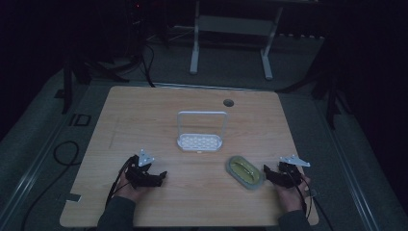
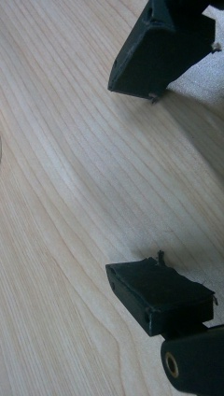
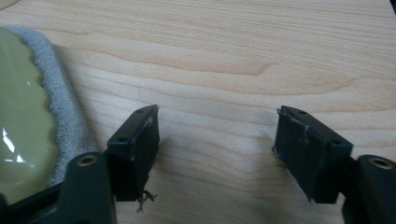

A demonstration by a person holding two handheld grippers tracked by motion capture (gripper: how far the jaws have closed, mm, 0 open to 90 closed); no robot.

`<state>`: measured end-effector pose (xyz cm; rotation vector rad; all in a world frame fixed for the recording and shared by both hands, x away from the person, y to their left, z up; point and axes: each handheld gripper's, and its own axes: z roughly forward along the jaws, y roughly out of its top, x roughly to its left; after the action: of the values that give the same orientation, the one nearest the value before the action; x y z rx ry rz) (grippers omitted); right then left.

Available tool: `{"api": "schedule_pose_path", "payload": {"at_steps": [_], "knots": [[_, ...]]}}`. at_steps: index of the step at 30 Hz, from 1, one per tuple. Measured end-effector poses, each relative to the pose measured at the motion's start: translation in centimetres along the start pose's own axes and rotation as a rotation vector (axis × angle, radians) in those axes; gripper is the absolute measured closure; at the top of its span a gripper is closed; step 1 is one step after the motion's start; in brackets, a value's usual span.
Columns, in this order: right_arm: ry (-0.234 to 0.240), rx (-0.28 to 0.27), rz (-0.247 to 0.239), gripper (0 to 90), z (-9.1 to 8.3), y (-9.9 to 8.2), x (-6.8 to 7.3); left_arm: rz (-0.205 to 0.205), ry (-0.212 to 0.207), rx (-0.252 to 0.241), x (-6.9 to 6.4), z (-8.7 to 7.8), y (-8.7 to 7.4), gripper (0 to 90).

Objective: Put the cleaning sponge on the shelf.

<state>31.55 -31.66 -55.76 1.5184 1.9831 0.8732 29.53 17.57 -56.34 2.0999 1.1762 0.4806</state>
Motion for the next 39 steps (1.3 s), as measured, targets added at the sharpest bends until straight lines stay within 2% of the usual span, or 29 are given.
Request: {"api": "schedule_pose_path", "payload": {"at_steps": [2, 4, 5, 8, 14, 16, 23, 29, 34, 39], "knots": [[-0.008, 0.001, 0.006, 38.7, -0.2, 0.0, -0.2, 0.0, 0.0, 0.0, 0.0, 0.0, 0.0, 11.7], [-0.008, 0.001, 0.006, 38.7, -0.2, 0.0, -0.2, 0.0, 0.0, 0.0, 0.0, 0.0, 0.0, 11.7], [-0.014, 0.002, 0.014, 42.5, -0.2, 0.0, -0.2, 0.0, 0.0, 0.0, 0.0, 0.0, 0.0, 11.7], [0.02, -0.017, 0.04, 52.7, -0.9, 0.2, -0.3, 0.001, 0.001, 0.0, 0.0, 0.0, 0.0, 11.7], [0.073, -0.07, -0.022, 83.4, -3.0, 1.5, 1.2, 0.001, 0.001, 0.0, 0.0, 0.0, 0.0, 11.8], [0.089, -0.081, -0.039, 89.7, -3.4, 1.9, 1.7, 0.001, 0.001, 0.0, 0.0, 0.0, 0.0, 11.8], [0.124, -0.097, -0.098, 90.0, -4.1, 3.8, 3.5, 0.0, 0.001, 0.0, 0.0, 0.0, 0.0, 11.7], [0.157, -0.094, -0.15, 90.0, -3.9, 5.4, 5.3, 0.001, 0.001, 0.0, 0.0, 0.0, 0.0, 11.7], [0.176, -0.06, -0.195, 90.0, -3.0, 6.0, 6.9, 0.0, 0.002, 0.0, 0.0, 0.0, 0.0, 11.8], [0.192, -0.031, -0.222, 90.0, -2.2, 6.3, 7.7, -0.001, 0.002, 0.0, 0.0, 0.0, 0.0, 11.8]]}}
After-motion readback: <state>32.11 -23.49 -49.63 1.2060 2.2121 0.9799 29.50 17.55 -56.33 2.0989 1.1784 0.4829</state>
